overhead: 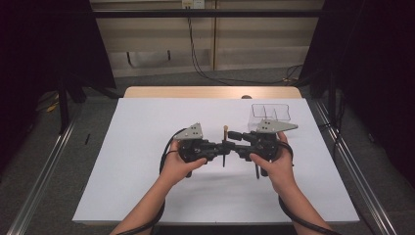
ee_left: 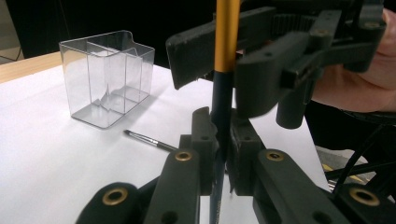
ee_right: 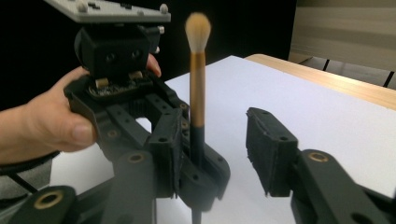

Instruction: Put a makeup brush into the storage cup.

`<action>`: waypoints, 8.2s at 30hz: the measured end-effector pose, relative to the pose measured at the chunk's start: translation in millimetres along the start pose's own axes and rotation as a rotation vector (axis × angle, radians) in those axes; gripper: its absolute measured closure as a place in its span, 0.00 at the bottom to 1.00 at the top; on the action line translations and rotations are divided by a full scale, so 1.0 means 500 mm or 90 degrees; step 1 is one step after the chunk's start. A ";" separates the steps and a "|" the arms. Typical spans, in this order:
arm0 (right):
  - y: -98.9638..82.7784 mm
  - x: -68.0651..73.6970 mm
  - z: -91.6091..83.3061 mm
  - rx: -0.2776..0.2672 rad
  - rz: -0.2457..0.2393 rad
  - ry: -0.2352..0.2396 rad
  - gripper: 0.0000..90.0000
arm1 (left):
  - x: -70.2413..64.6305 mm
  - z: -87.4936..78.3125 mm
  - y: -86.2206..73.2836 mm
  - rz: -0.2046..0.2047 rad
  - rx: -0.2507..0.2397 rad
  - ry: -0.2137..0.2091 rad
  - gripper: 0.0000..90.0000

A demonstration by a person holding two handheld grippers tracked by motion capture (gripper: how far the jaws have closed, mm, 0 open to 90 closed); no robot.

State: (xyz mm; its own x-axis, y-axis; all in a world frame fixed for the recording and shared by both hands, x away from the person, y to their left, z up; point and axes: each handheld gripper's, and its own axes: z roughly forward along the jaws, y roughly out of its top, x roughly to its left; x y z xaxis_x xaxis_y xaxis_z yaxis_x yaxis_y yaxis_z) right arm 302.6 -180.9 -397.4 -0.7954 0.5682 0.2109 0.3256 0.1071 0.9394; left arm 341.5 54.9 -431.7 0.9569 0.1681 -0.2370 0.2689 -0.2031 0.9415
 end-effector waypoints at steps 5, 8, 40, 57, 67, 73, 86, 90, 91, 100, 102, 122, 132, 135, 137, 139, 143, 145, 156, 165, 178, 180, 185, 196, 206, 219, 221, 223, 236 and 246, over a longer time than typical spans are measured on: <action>0.005 0.001 0.003 -0.006 0.005 0.002 0.74 | 0.000 0.002 -0.001 0.000 0.002 -0.002 0.92; 0.007 0.003 0.005 -0.001 -0.001 0.002 0.80 | 0.000 0.002 -0.001 0.001 0.003 -0.003 0.92; 0.016 0.000 -0.010 -0.045 0.002 0.024 0.94 | 0.001 -0.012 0.006 -0.011 -0.015 0.026 0.47; 0.020 -0.011 -0.023 -0.037 0.002 0.008 0.94 | 0.012 -0.037 0.002 -0.020 -0.025 0.051 0.10; 0.020 -0.012 -0.022 -0.037 -0.001 0.012 0.94 | 0.020 -0.060 -0.009 -0.018 -0.005 0.072 0.01; 0.021 -0.016 -0.026 -0.035 -0.002 0.010 0.94 | 0.018 -0.073 -0.011 -0.014 0.001 0.087 0.00; 0.021 -0.030 -0.034 -0.032 0.007 0.004 0.94 | 0.016 -0.123 -0.020 -0.010 -0.013 0.104 0.01; 0.020 -0.037 -0.040 -0.036 0.011 0.001 0.94 | 0.014 -0.137 -0.023 -0.008 -0.017 0.110 0.01; 0.020 -0.039 -0.042 -0.034 0.011 -0.003 0.94 | 0.014 -0.141 -0.024 -0.005 -0.015 0.112 0.01; 0.021 -0.051 -0.053 -0.038 0.013 -0.013 0.94 | 0.014 -0.168 -0.034 -0.002 -0.023 0.120 0.01; 0.021 -0.053 -0.054 -0.037 0.013 -0.015 0.94 | 0.013 -0.175 -0.035 0.004 -0.023 0.123 0.01; 0.037 -0.067 -0.056 -0.044 0.013 -0.033 0.94 | 0.010 -0.225 -0.050 0.012 -0.022 0.154 0.02; 0.042 -0.072 -0.055 -0.050 0.015 -0.037 0.94 | 0.010 -0.247 -0.058 0.009 -0.028 0.163 0.02; 0.042 -0.073 -0.054 -0.050 0.015 -0.039 0.94 | 0.011 -0.253 -0.061 0.007 -0.025 0.169 0.02; 0.042 -0.073 -0.053 -0.048 0.016 -0.040 0.94 | 0.010 -0.257 -0.062 0.010 -0.024 0.169 0.02; 0.042 -0.074 -0.052 -0.048 0.015 -0.040 0.94 | 0.010 -0.262 -0.062 0.013 -0.024 0.172 0.02; 0.044 -0.076 -0.053 -0.051 0.017 -0.046 0.94 | 0.011 -0.271 -0.064 0.015 -0.027 0.178 0.02; 0.045 -0.077 -0.053 -0.053 0.017 -0.047 0.94 | 0.011 -0.275 -0.066 0.014 -0.027 0.179 0.02; 0.049 -0.082 -0.054 -0.056 0.019 -0.055 0.94 | 0.011 -0.296 -0.077 0.015 -0.024 0.191 0.02; 0.047 -0.088 -0.059 -0.059 0.024 -0.060 0.94 | 0.007 -0.309 -0.083 0.015 -0.023 0.197 0.02; 0.055 -0.103 -0.056 -0.055 0.019 -0.069 0.94 | 0.005 -0.326 -0.094 0.010 -0.019 0.208 0.02; 0.057 -0.106 -0.056 -0.054 0.018 -0.070 0.94 | 0.003 -0.331 -0.097 0.009 -0.016 0.216 0.02; 0.063 -0.114 -0.055 -0.052 0.013 -0.075 0.94 | 0.002 -0.343 -0.101 0.007 -0.024 0.217 0.02; 0.070 -0.136 -0.052 -0.056 0.017 -0.083 0.94 | 0.002 -0.354 -0.113 0.013 -0.018 0.234 0.02; 0.074 -0.147 -0.058 -0.059 0.017 -0.088 0.94 | 0.003 -0.363 -0.121 0.016 -0.009 0.247 0.02; 0.088 -0.158 -0.074 -0.061 0.009 -0.106 0.94 | -0.002 -0.375 -0.138 0.011 -0.001 0.261 0.01; 0.089 -0.161 -0.076 -0.059 0.009 -0.109 0.94 | -0.003 -0.373 -0.140 0.010 0.001 0.261 0.01; 0.091 -0.165 -0.079 -0.068 0.012 -0.108 0.94 | -0.003 -0.370 -0.144 0.001 -0.003 0.252 0.01; 0.111 -0.183 -0.081 -0.056 0.000 -0.132 0.94 | -0.006 -0.379 -0.153 -0.009 -0.015 0.252 0.00; 0.121 -0.202 -0.081 -0.059 0.004 -0.152 0.94 | -0.008 -0.387 -0.150 -0.005 -0.014 0.251 0.00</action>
State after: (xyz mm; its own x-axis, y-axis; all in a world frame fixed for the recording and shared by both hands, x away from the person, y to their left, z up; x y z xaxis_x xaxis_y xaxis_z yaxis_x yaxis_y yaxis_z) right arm 381.7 -264.9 -350.6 -0.6473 0.7458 0.1571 0.2726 0.0340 0.9615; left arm 295.9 256.3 -455.2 0.8379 0.5281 -0.1381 0.2699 -0.1809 0.9457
